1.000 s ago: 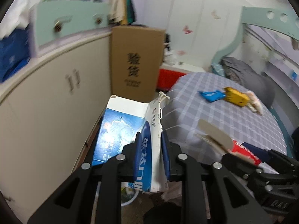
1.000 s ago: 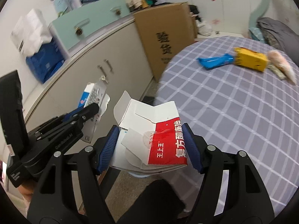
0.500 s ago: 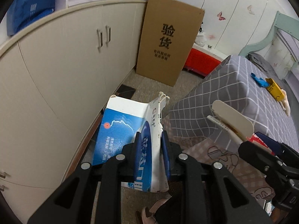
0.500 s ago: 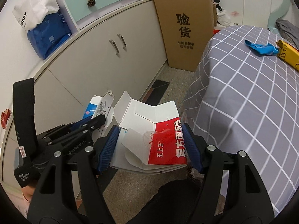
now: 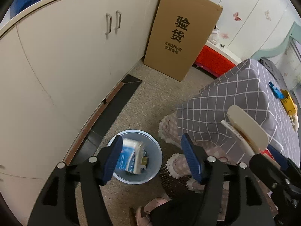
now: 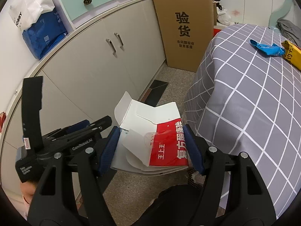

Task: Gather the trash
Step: 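Carry both cartons over the blue bin and open both tools to drop them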

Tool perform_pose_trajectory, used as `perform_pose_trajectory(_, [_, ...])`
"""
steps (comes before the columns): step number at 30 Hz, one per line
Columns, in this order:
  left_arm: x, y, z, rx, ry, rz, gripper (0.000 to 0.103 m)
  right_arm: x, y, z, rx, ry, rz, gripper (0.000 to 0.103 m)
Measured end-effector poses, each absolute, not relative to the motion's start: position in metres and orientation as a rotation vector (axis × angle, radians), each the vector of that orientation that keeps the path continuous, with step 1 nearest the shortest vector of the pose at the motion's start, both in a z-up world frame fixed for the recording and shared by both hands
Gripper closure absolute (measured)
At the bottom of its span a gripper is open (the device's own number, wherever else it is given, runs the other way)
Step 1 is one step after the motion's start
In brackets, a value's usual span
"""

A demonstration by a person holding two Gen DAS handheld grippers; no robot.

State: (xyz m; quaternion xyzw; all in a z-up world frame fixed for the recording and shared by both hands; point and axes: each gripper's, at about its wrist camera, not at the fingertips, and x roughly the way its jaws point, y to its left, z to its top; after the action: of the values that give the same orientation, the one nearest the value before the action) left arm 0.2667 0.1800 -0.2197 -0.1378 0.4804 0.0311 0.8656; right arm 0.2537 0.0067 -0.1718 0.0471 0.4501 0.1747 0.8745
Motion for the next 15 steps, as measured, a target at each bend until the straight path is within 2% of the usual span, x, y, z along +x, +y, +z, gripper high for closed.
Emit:
perform_pose_trajectory(7, [0.259,0.189,-0.207,-0.287,0.968,0.097,0.031,0.254,0.013,-0.173,0.098,0.939,0.383,0.036])
perform_pose_trajectory(15, [0.254,0.202,-0.200,-0.298,0.938,0.144,0.029,0.253,0.025,-0.171,0.081,0.933,0.417,0.035])
